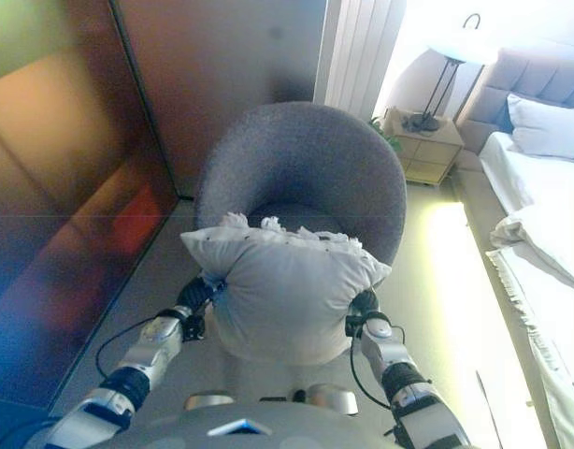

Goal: Pick up the cushion and take it to the sofa

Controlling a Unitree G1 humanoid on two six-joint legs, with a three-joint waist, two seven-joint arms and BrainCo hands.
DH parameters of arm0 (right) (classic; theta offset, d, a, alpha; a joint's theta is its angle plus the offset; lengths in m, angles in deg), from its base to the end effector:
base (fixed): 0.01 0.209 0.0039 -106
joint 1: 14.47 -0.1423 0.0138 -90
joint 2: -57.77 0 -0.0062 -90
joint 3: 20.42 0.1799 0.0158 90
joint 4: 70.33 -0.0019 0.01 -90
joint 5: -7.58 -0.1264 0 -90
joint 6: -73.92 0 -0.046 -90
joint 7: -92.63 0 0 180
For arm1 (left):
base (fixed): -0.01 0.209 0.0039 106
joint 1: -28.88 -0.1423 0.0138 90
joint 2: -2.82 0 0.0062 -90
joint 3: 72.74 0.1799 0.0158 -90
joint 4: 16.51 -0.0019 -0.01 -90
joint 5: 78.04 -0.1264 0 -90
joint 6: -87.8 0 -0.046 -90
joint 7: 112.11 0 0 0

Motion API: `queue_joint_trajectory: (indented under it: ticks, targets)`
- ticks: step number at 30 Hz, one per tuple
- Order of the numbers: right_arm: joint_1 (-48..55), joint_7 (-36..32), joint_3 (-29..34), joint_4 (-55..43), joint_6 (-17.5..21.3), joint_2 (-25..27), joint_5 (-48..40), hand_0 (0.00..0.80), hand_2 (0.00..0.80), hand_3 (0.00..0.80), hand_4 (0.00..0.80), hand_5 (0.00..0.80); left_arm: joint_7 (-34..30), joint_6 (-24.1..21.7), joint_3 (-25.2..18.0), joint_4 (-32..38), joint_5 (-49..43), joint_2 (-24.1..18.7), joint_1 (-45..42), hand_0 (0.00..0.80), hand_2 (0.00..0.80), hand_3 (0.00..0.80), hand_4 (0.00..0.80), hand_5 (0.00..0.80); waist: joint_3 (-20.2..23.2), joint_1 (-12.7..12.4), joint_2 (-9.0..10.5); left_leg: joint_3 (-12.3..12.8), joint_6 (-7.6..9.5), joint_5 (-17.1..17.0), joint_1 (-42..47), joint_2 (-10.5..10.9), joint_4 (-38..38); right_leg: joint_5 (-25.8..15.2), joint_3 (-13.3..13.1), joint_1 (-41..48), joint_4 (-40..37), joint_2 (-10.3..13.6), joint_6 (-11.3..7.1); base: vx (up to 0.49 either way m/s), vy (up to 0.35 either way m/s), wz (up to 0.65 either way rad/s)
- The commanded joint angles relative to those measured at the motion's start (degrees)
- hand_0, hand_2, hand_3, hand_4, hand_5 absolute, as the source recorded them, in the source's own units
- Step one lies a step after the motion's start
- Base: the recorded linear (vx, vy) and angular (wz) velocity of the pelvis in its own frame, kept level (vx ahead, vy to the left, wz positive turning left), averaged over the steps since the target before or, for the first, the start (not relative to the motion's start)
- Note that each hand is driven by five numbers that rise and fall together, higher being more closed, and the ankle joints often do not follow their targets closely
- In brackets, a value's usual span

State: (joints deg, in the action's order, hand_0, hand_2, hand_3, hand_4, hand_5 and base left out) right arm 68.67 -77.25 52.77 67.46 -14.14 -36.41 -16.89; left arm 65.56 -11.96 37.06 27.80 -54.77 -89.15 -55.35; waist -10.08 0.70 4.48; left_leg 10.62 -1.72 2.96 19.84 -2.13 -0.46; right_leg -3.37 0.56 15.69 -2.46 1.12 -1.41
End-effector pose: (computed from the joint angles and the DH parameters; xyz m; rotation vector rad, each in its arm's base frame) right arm 0.1624 -0.1731 -0.0613 0.0052 0.7287 -0.1299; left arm 0.1629 0.1979 -0.0517 0.0467 0.5868 -0.0956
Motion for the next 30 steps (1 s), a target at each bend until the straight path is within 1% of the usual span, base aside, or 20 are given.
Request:
queue_joint_trajectory:
  ticks: [1, 2, 5, 9, 13, 15, 16, 18, 19, 20, 21, 22, 23, 24, 25, 26, 27, 28, 29, 30]
  targets:
    - [-8.80, -2.56, -1.34, -2.45, 6.52, 0.52, -0.83, 0.800, 0.800, 0.800, 0.800, 0.800, -0.29, -9.39, 5.47, -0.10, 1.99, 4.65, 12.13, 0.800, 0.800, 0.800, 0.800, 0.800, 2.05, 0.74, -2.24, -3.79, 1.14, 0.59, -7.98, 0.02, -2.07, -0.30, -0.29, -7.41, 3.39, 2.99, -5.97, -0.021, 0.107, 0.02]
    - [-8.43, -2.68, -1.37, -2.76, 7.03, 0.76, -0.50, 0.800, 0.800, 0.800, 0.800, 0.800, -0.65, -10.33, 5.43, 0.02, 1.86, 4.77, 11.98, 0.800, 0.800, 0.800, 0.800, 0.800, 2.11, 0.85, -2.41, -3.79, 1.14, 0.66, -8.02, 0.15, -2.07, -0.11, -0.22, -7.53, 3.50, 3.02, -5.85, -0.038, 0.131, 0.01]
    - [-6.39, -2.34, -1.41, -6.46, 8.75, 1.97, 0.45, 0.800, 0.800, 0.800, 0.800, 0.800, -1.60, -15.74, 6.12, 0.80, 3.08, 5.11, 10.98, 0.800, 0.800, 0.800, 0.800, 0.800, 2.34, 1.49, -3.18, -3.61, 1.07, 0.83, -8.13, 0.87, -1.99, 0.66, 0.50, -8.09, 4.10, 3.32, -5.35, -0.043, 0.110, -0.01]
    - [-2.04, -2.34, -0.43, -14.39, 9.38, 3.82, 3.17, 0.800, 0.800, 0.800, 0.800, 0.800, -2.55, -19.23, 5.62, 4.15, 4.15, 5.03, 8.29, 0.800, 0.800, 0.800, 0.800, 0.800, 3.04, 2.45, -3.84, -2.86, 1.11, 1.20, -7.88, 1.39, -2.37, 2.09, 1.17, -7.79, 5.00, 3.30, -4.49, -0.044, 0.079, 0.00]
    - [1.64, -2.49, 0.23, -21.87, 10.39, 4.67, 4.88, 0.800, 0.800, 0.800, 0.800, 0.800, -1.79, -22.95, 4.71, 7.62, 4.40, 4.37, 5.71, 0.800, 0.800, 0.800, 0.800, 0.800, 4.01, 3.09, -3.73, -2.30, 1.13, 2.05, -7.50, 1.26, -3.31, 3.64, 1.41, -6.97, 5.55, 2.75, -3.67, -0.091, -0.020, 0.01]
    - [2.50, -3.24, 1.44, -25.06, 10.06, 4.73, 5.63, 0.800, 0.800, 0.800, 0.800, 0.800, -2.34, -23.31, 3.53, 10.60, 4.76, 3.54, 4.37, 0.800, 0.800, 0.800, 0.800, 0.800, 4.36, 3.07, -3.28, -1.82, 1.12, 2.92, -7.70, 0.74, -6.00, 4.51, 1.44, -6.48, 6.40, 2.21, -2.70, -0.141, -0.098, -0.04]
    - [2.70, -3.43, 1.91, -25.96, 9.97, 4.61, 6.13, 0.800, 0.800, 0.800, 0.800, 0.800, -2.27, -23.55, 3.23, 11.91, 3.97, 3.21, 3.86, 0.800, 0.800, 0.800, 0.800, 0.800, 4.48, 2.96, -2.89, -1.51, 0.92, 3.47, -8.13, 0.37, -8.07, 4.86, 1.64, -6.30, 6.95, 2.09, -2.21, -0.134, -0.125, -0.04]
    - [2.28, -3.76, 2.63, -28.27, 8.35, 4.73, 5.99, 0.800, 0.800, 0.800, 0.800, 0.800, -2.55, -22.92, 2.83, 13.89, 3.91, 2.28, 3.49, 0.800, 0.800, 0.800, 0.800, 0.800, 4.26, 2.55, -1.50, -0.68, 0.25, 4.82, -10.73, -1.18, -15.46, 5.15, 2.78, -6.39, 9.18, 2.52, -1.23, -0.155, -0.155, -0.05]
    - [1.29, -3.48, 2.81, -29.98, 7.03, 4.84, 6.00, 0.800, 0.800, 0.800, 0.800, 0.800, -2.48, -21.91, 2.52, 15.69, 3.65, 1.94, 3.83, 0.800, 0.800, 0.800, 0.800, 0.800, 3.53, 1.90, -0.15, -1.20, 0.13, 6.19, -14.44, -2.18, -23.08, 5.21, 3.53, -6.14, 10.67, 2.97, -0.44, -0.197, -0.173, -0.02]
    - [0.38, -2.89, 2.68, -30.81, 6.53, 4.92, 5.84, 0.800, 0.800, 0.800, 0.800, 0.800, -2.37, -21.44, 2.55, 16.61, 3.66, 1.91, 4.27, 0.800, 0.800, 0.800, 0.800, 0.800, 3.20, 1.45, 0.43, -2.00, 0.41, 6.66, -17.47, -2.69, -28.46, 5.57, 3.75, -5.95, 11.66, 2.94, 0.15, -0.201, -0.155, 0.01]
    - [-0.49, -2.37, 2.59, -31.22, 6.25, 4.95, 5.59, 0.800, 0.800, 0.800, 0.800, 0.800, -2.17, -21.24, 2.69, 17.31, 3.84, 1.94, 4.60, 0.800, 0.800, 0.800, 0.800, 0.800, 2.97, 1.12, 0.62, -2.82, 1.18, 7.52, -19.72, -2.87, -32.37, 6.25, 3.67, -5.58, 12.56, 2.67, 0.66, -0.145, -0.080, 0.00]
    - [-1.31, -1.84, 2.38, -31.29, 6.08, 4.77, 5.76, 0.800, 0.800, 0.800, 0.800, 0.800, -2.03, -21.25, 2.81, 17.65, 3.82, 2.13, 4.78, 0.800, 0.800, 0.800, 0.800, 0.800, 2.89, 0.80, 0.66, -3.50, 1.96, 8.38, -20.96, -2.83, -33.98, 7.11, 3.43, -5.03, 13.28, 2.29, 0.92, -0.081, -0.016, -0.05]
    - [-1.91, -1.58, 2.21, -31.03, 5.89, 4.36, 6.13, 0.800, 0.800, 0.800, 0.800, 0.800, -1.71, -21.24, 3.08, 17.77, 3.46, 2.55, 4.74, 0.800, 0.800, 0.800, 0.800, 0.800, 3.08, 0.47, 0.60, -4.02, 2.46, 9.06, -20.81, -2.41, -32.23, 8.12, 3.04, -4.23, 13.82, 1.76, 0.83, 0.021, 0.053, -0.12]
    - [-2.45, -1.51, 1.93, -30.71, 5.24, 3.82, 6.62, 0.800, 0.800, 0.800, 0.800, 0.800, -1.56, -21.45, 3.30, 17.38, 3.19, 3.12, 4.42, 0.800, 0.800, 0.800, 0.800, 0.800, 3.42, 0.02, 0.21, -4.71, 2.31, 8.45, -19.21, -1.40, -27.12, 9.41, 2.34, -2.71, 14.05, 0.71, 0.45, 0.083, 0.074, -0.14]
    - [-2.63, -1.63, 1.87, -30.58, 4.93, 3.65, 6.95, 0.800, 0.800, 0.800, 0.800, 0.800, -1.57, -21.42, 3.34, 17.28, 3.27, 3.28, 4.29, 0.800, 0.800, 0.800, 0.800, 0.800, 3.81, -0.07, 0.02, -4.99, 2.01, 7.40, -18.82, -0.98, -24.38, 9.70, 2.08, -2.38, 13.95, 0.26, 0.32, 0.157, 0.094, -0.10]
    - [-2.99, -1.79, 1.67, -30.31, 4.27, 3.46, 7.25, 0.800, 0.800, 0.800, 0.800, 0.800, -1.37, -21.48, 3.54, 17.23, 3.28, 3.62, 4.02, 0.800, 0.800, 0.800, 0.800, 0.800, 4.45, -0.24, -0.97, -5.89, 0.83, 3.58, -18.43, -0.26, -17.62, 10.49, 1.25, -1.21, 13.58, -1.37, 0.14, 0.186, 0.083, -0.26]
    - [-3.15, -1.94, 1.46, -30.22, 3.94, 3.47, 7.25, 0.800, 0.800, 0.800, 0.800, 0.800, -1.15, -21.90, 3.62, 17.26, 2.96, 3.79, 3.65, 0.800, 0.800, 0.800, 0.800, 0.800, 4.72, -0.61, -1.63, -6.63, 0.03, 0.30, -18.80, 0.23, -13.29, 11.26, 0.42, 0.11, 13.28, -2.53, 0.23, 0.262, 0.104, -0.40]
    - [-3.09, -2.08, 1.26, -30.22, 3.68, 3.44, 7.32, 0.800, 0.800, 0.800, 0.800, 0.800, -0.82, -22.24, 3.64, 17.51, 2.83, 3.93, 3.14, 0.800, 0.800, 0.800, 0.800, 0.800, 5.15, -1.24, -2.40, -8.43, -0.79, -3.17, -19.96, 0.80, -9.05, 12.22, -0.76, 1.70, 12.94, -3.91, 0.40, 0.295, 0.092, -0.50]
    - [-3.00, -2.28, 1.04, -30.05, 3.60, 3.37, 7.26, 0.800, 0.800, 0.800, 0.800, 0.800, -0.40, -22.44, 3.57, 17.83, 2.76, 4.06, 2.59, 0.800, 0.800, 0.800, 0.800, 0.800, 5.54, -1.99, -2.80, -10.42, -1.23, -5.62, -20.87, 1.37, -6.08, 13.07, -2.16, 3.29, 12.52, -4.91, 0.52, 0.276, 0.074, -0.42]
    - [-2.88, -2.42, 0.91, -29.97, 3.65, 3.27, 7.24, 0.800, 0.800, 0.800, 0.800, 0.800, -0.12, -22.47, 3.52, 18.14, 2.57, 4.09, 2.23, 0.800, 0.800, 0.800, 0.800, 0.800, 5.64, -2.45, -2.87, -11.54, -1.49, -6.68, -21.16, 1.67, -4.34, 13.50, -2.95, 4.13, 12.32, -5.31, 0.55, 0.261, 0.061, -0.34]
